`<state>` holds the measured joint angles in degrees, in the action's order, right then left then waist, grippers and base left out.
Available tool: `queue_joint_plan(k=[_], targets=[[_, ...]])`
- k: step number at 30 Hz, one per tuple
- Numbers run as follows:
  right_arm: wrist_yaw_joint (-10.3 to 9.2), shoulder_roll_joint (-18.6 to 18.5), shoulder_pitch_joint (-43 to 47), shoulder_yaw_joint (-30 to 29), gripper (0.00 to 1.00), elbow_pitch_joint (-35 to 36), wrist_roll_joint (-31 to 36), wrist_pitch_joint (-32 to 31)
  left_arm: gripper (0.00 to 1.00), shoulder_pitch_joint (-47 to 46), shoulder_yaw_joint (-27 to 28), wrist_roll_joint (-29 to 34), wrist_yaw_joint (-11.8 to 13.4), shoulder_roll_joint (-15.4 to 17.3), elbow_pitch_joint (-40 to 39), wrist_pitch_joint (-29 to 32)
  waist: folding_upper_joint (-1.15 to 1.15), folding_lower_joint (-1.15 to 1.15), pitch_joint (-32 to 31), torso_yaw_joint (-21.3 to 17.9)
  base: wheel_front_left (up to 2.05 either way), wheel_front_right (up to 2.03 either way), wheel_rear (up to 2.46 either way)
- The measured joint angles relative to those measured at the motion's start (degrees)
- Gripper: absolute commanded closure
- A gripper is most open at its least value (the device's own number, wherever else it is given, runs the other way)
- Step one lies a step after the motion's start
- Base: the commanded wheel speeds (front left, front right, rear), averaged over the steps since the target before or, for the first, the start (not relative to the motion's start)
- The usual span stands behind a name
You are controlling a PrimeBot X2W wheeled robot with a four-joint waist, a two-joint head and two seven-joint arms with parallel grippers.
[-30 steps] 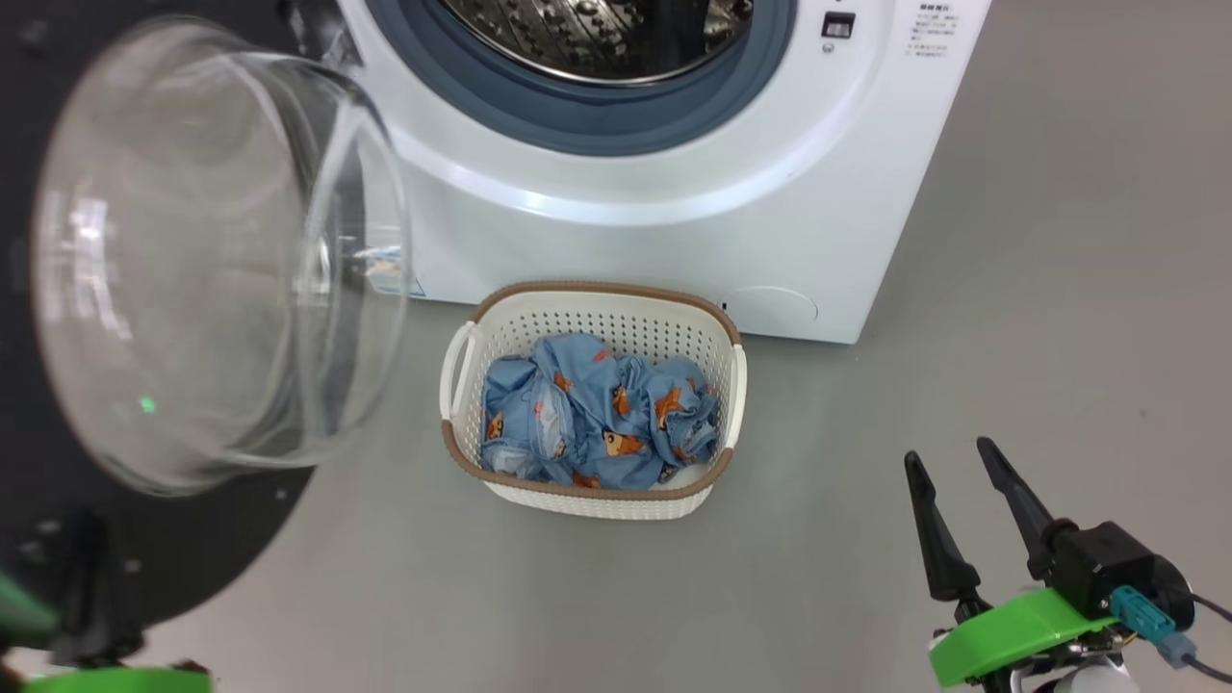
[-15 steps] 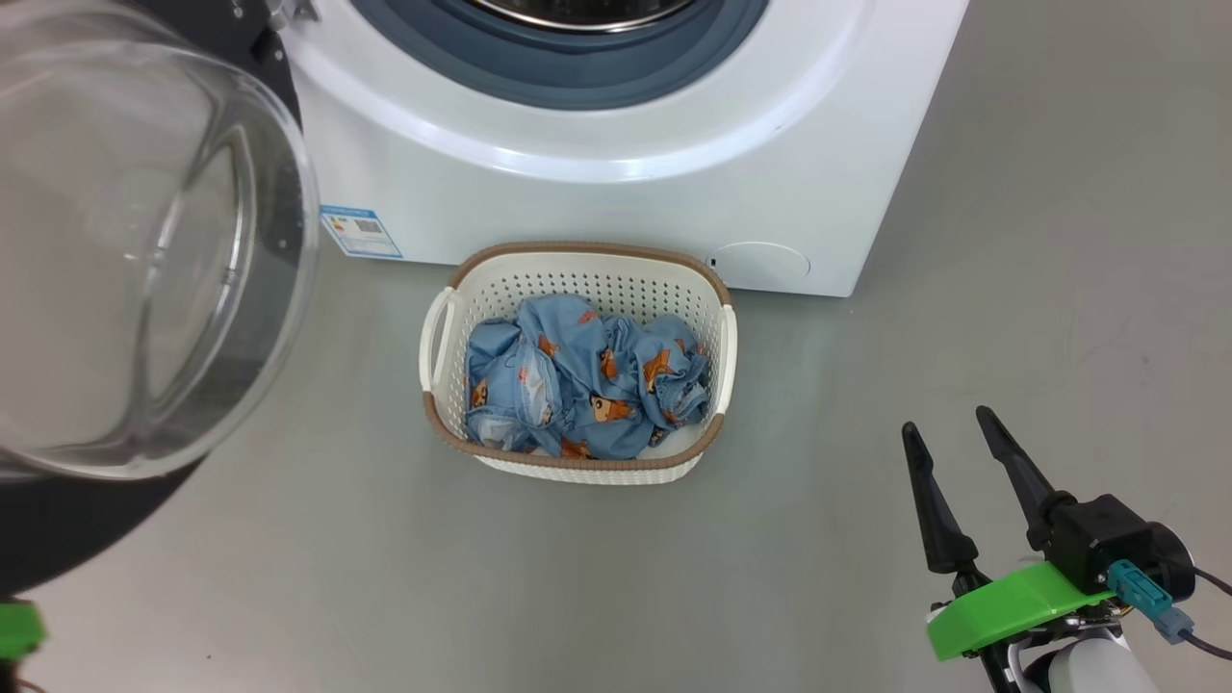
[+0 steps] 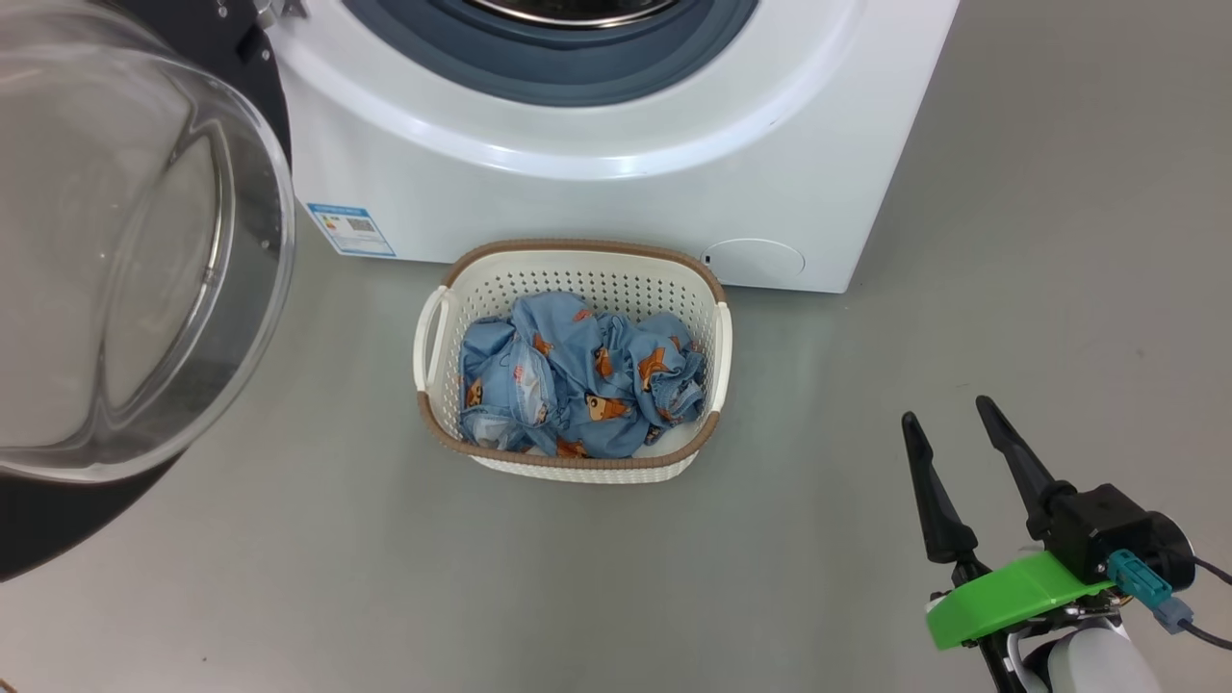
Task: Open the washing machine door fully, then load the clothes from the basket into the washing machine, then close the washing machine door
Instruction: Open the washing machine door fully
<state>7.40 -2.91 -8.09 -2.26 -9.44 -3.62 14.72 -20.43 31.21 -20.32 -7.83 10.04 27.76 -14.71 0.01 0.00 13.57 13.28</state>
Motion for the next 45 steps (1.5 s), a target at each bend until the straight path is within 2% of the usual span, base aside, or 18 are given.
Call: queue_joint_plan(k=[6, 13, 24, 25, 26, 27, 28, 29, 45], targets=[[0.0, 0.0, -0.11, -0.01, 0.0, 0.07, -0.08, 0.0, 1.0, 1.26, -2.27, 0.01, 0.02, -0.51, -4.07, -0.01, 0.0, 0.0, -0.79, -0.15, 0.0, 0.0, 0.0], [0.0, -0.01, -0.05, 0.11, 0.0, 0.26, -0.62, 0.0, 1.0, 6.31, -4.65, 0.11, 0.03, -3.16, -9.95, -0.01, 0.0, 0.0, -1.95, -0.59, 0.0, 0.0, 0.0], [0.0, 0.0, 0.19, 0.77, 0.0, 1.22, -1.92, 0.0, 1.0, 14.66, -14.22, 0.98, 0.05, -5.31, -21.41, -0.01, 0.0, 0.0, -3.6, -3.32, 0.0, 0.0, 0.0], [0.0, 0.0, 0.21, 0.94, 0.0, 1.33, -2.03, 0.0, 0.97, 15.07, -15.04, 1.15, 0.05, -5.31, -22.02, -0.01, 0.0, 0.0, -3.78, -3.64, 0.0, 0.0, 0.0], [0.0, 0.0, 0.31, 1.11, 0.0, 1.45, -2.03, 0.0, 0.79, 15.51, -15.77, 1.16, 0.05, -5.38, -22.57, -0.01, 0.0, 0.0, -3.98, -3.98, 0.0, 0.0, 0.0], [0.0, 0.0, 0.66, 1.32, 0.0, 1.64, -2.09, 0.0, 0.57, 15.88, -16.48, 1.18, 0.07, -5.47, -22.96, -0.01, 0.0, 0.0, -4.2, -4.33, 0.0, 0.0, 0.0], [0.0, 0.01, 1.15, 1.43, 0.0, 1.76, -2.1, 0.0, 0.17, 16.33, -17.2, 1.18, 0.07, -5.49, -23.41, -0.01, 0.0, 0.0, -4.41, -4.7, 0.0, 0.0, 0.0], [0.0, 0.01, 1.53, 1.57, 0.0, 1.79, -2.11, 0.0, 0.0, 16.79, -17.93, 1.21, 0.07, -5.5, -23.79, -0.01, 0.0, 0.0, -4.62, -5.08, 0.0, 0.0, 0.0], [0.0, 0.04, 4.98, 3.55, 0.0, 4.03, -3.12, 0.0, 0.0, 22.06, -27.25, 2.94, 0.07, -3.65, -23.87, 0.0, 0.0, 0.0, -8.1, -11.25, 0.0, 0.0, 0.0]])
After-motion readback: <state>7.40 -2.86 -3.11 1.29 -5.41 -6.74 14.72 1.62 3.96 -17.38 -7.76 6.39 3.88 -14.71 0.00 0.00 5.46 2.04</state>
